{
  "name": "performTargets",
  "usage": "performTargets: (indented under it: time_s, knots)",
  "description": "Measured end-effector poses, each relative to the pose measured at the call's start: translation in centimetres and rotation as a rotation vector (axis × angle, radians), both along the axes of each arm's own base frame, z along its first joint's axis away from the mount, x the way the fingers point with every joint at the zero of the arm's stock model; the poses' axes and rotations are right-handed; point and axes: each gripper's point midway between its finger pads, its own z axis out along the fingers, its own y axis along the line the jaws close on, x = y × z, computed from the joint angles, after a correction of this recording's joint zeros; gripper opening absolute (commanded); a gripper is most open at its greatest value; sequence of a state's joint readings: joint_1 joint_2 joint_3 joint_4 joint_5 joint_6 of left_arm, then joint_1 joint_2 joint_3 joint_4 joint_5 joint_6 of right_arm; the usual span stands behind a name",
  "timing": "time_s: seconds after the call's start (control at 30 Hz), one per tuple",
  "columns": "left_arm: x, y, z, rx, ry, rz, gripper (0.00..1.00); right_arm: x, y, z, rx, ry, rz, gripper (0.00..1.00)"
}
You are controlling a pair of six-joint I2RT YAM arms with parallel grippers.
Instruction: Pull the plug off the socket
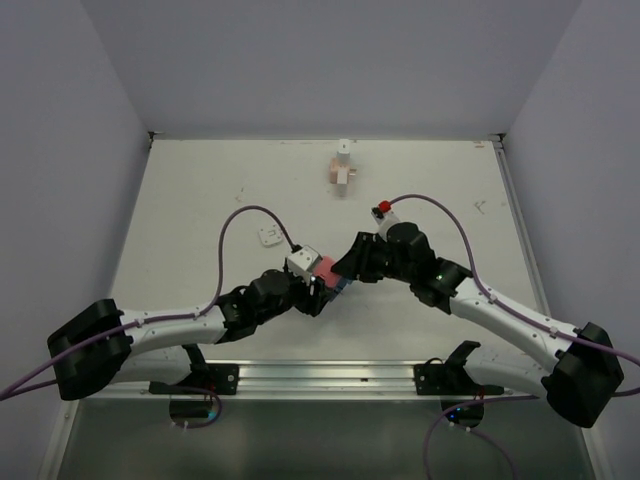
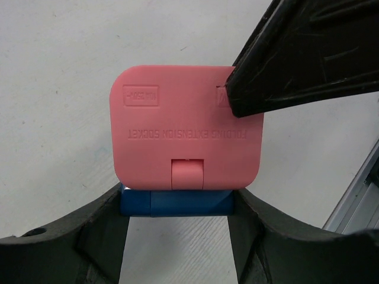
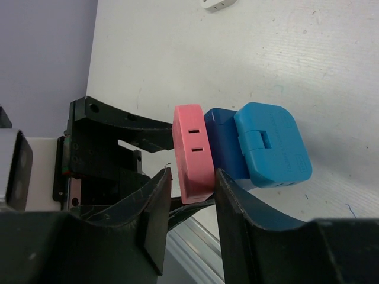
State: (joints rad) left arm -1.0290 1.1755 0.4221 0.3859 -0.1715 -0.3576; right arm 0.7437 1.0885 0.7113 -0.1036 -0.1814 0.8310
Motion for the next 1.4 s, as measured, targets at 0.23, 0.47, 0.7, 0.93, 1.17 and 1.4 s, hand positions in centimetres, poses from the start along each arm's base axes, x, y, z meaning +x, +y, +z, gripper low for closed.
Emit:
performTargets:
  time_s: [0.23,0.47,0.7,0.93,1.17,1.4]
  knots:
    - [-0.3,0.0,-1.4,0.035,0.029,-0.01,0.0,-0.7,0.5,0.1,-0.005,-0.011,0.031,0.33]
    - [-0.3,0.1,-1.6,0.047,0.044,-0.008,0.0,-0.9,0.7,-0.4,-0.037,-0.039,0.051,0.33]
    - [-0.6,0.4,-2.2,0.077,0.064,-0.011,0.0,-1.3,1.3,-1.6,-0.107,-0.066,0.081,0.34]
    - [-0.5,0.1,-1.7,0.074,0.072,-0.011,0.0,-1.0,1.4,-2.0,-0.137,-0.09,0.088,0.2]
    - [-0.7,0.3,-2.1,0.086,0.093,-0.006,0.09,-1.0,1.6,-2.4,-0.148,-0.091,0.093,0.0]
    - [-0.9,0.4,-2.2,0.082,0.108,-0.002,0.0,-1.2,1.8,-2.4,-0.163,-0.115,0.111,0.0]
